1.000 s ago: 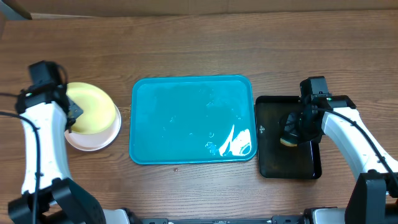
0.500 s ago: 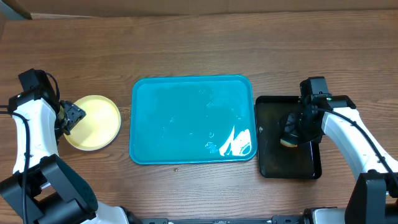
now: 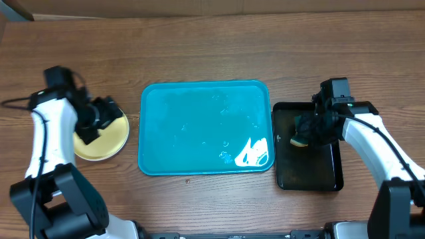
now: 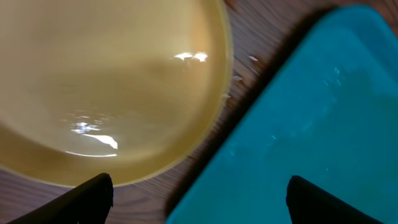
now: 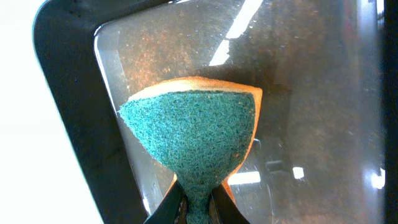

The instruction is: Clean dirty plates on tray and stack at the side

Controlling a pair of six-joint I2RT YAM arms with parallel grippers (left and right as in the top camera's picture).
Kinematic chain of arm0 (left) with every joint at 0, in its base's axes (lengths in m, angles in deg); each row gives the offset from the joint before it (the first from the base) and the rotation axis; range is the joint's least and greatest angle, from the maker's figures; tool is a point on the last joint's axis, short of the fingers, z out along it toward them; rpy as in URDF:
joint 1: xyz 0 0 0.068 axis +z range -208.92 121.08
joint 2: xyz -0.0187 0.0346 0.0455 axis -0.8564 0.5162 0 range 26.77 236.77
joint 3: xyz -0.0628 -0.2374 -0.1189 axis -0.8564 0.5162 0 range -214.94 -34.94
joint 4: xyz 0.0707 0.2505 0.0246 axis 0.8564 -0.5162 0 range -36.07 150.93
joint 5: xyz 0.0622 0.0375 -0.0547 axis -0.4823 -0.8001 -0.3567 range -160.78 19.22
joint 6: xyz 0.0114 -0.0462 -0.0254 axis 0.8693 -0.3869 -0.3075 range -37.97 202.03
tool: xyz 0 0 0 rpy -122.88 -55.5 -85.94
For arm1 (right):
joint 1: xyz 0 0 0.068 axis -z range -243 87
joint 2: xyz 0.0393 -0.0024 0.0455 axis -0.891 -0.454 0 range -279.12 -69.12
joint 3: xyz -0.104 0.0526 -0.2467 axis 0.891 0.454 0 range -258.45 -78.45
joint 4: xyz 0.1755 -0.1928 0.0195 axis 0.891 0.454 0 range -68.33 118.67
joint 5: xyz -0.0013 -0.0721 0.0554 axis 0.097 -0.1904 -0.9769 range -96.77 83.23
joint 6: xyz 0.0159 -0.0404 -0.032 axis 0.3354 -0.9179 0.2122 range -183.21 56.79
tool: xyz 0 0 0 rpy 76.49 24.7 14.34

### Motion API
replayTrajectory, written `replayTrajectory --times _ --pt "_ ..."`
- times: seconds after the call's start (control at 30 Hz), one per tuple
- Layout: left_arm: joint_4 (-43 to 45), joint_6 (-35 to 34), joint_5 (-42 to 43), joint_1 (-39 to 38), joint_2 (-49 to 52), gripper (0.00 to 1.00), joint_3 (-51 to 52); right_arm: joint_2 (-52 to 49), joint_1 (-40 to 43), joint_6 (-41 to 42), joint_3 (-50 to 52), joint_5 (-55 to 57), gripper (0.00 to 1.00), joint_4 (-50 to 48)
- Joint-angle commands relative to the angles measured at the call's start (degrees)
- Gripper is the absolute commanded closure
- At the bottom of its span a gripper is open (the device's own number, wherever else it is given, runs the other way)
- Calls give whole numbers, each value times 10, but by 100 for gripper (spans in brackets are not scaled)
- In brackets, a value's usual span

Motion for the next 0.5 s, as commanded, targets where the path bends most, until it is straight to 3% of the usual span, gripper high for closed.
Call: replayTrajectory --times 0.0,0.3,0.47 --pt "-6 45 42 -56 -2 10 1 -35 1 -13 3 -13 91 -6" --pt "-14 59 38 -158 -2 10 1 -159 1 -14 3 -13 95 -11" --pt "-13 60 35 -180 -2 10 1 -161 2 -14 -19 -28 96 32"
